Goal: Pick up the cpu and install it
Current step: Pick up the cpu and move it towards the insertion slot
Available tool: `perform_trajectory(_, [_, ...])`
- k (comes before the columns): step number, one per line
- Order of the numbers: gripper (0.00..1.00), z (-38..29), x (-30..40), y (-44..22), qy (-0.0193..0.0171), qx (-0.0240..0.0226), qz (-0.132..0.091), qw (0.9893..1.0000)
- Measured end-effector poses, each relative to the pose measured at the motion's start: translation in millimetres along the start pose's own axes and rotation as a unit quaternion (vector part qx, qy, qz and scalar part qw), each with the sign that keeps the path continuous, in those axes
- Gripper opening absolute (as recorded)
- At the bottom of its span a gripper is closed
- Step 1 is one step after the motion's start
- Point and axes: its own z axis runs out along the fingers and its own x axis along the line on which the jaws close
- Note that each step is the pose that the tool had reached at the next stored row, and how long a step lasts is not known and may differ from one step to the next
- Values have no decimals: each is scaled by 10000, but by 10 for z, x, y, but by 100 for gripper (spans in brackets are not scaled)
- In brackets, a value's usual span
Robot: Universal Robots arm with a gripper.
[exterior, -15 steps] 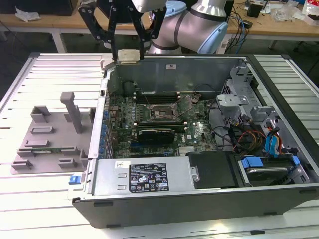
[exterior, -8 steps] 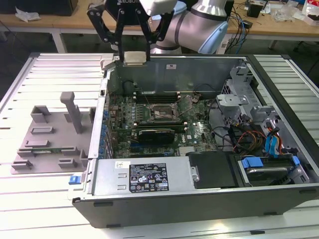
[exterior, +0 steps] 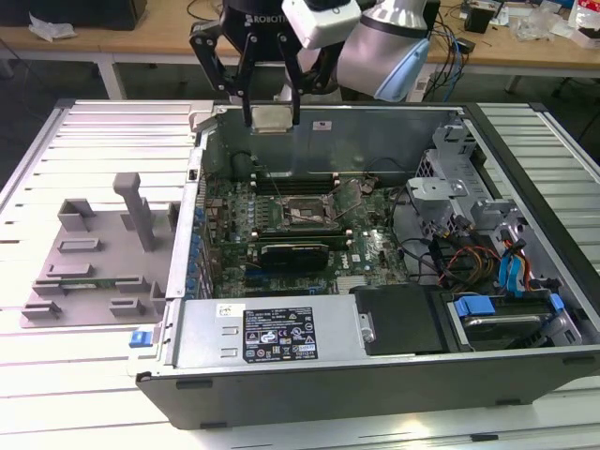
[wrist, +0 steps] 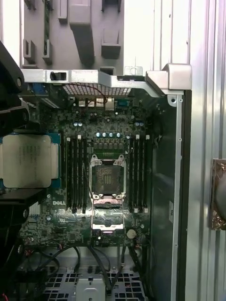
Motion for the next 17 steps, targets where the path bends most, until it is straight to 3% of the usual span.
perform_trajectory(4, [55, 85, -37, -4, 1, 1, 0, 10000])
perform_trajectory(13, [55, 200, -167, -8, 0, 0, 0, 10000])
perform_trajectory(17, [55, 356, -193, 5, 0, 0, 0, 10000])
